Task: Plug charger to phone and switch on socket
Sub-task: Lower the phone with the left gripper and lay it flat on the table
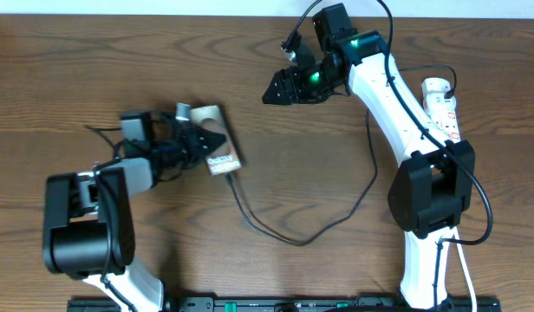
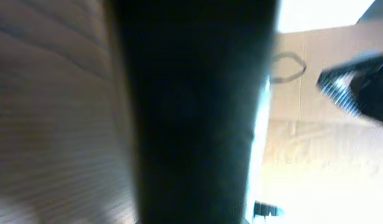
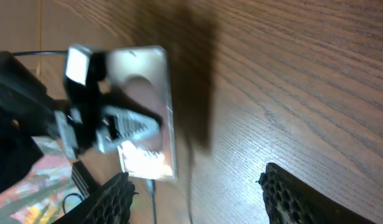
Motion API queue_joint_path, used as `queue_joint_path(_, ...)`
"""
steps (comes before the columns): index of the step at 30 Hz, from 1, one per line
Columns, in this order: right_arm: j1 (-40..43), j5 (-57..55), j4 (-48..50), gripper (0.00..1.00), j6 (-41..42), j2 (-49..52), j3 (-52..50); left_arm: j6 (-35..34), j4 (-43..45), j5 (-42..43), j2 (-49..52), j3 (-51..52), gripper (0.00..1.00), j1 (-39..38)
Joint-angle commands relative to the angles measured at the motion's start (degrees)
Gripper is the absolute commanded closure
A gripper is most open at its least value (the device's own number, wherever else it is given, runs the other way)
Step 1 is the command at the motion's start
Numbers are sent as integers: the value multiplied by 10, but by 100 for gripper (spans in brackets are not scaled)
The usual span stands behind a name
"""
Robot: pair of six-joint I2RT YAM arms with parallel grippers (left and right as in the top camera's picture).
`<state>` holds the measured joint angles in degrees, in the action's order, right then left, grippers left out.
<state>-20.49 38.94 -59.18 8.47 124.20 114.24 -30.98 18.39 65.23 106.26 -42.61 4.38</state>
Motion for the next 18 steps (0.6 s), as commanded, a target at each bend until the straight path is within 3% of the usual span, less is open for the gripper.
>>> queue_joint_path(1,-6,-1,0,35,-9,-15,4,12,2,-4,19,-5,93,-37)
queue_joint_path(18,-6,0,-16,35,-15,-15,4,7,-17,-84,38,-5,92,-110)
